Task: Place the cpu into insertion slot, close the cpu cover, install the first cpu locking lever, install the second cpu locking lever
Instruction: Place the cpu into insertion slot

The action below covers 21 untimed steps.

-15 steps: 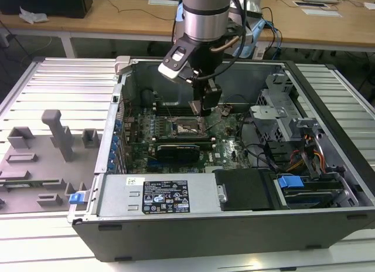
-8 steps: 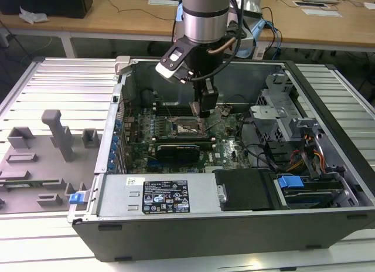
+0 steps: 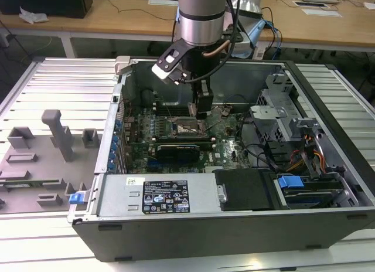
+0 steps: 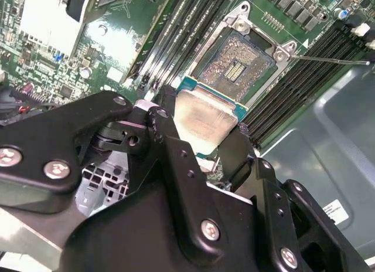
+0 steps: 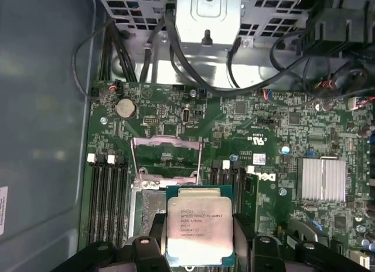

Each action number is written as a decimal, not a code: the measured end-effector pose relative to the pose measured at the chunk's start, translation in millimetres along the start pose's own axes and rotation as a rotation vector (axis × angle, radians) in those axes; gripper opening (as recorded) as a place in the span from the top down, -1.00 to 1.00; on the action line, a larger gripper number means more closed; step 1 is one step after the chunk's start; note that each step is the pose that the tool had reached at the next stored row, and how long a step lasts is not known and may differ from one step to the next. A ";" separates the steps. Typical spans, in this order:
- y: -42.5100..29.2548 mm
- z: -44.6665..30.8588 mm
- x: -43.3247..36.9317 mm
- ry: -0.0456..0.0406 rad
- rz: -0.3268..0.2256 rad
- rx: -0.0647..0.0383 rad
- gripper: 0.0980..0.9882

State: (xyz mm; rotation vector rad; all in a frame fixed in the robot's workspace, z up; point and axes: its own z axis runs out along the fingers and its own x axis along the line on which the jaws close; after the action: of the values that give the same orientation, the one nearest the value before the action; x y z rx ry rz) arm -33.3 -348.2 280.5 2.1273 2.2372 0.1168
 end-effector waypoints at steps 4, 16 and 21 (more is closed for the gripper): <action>-1.3 5.7 2.5 -0.0005 0.007 0.000 0.00; -10.4 31.4 14.9 -0.0025 0.027 0.000 0.00; -14.4 39.3 19.3 -0.0033 0.036 0.000 0.00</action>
State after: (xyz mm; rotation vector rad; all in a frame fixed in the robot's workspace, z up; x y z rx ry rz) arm -45.0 -328.9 240.3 2.1664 2.1975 0.1151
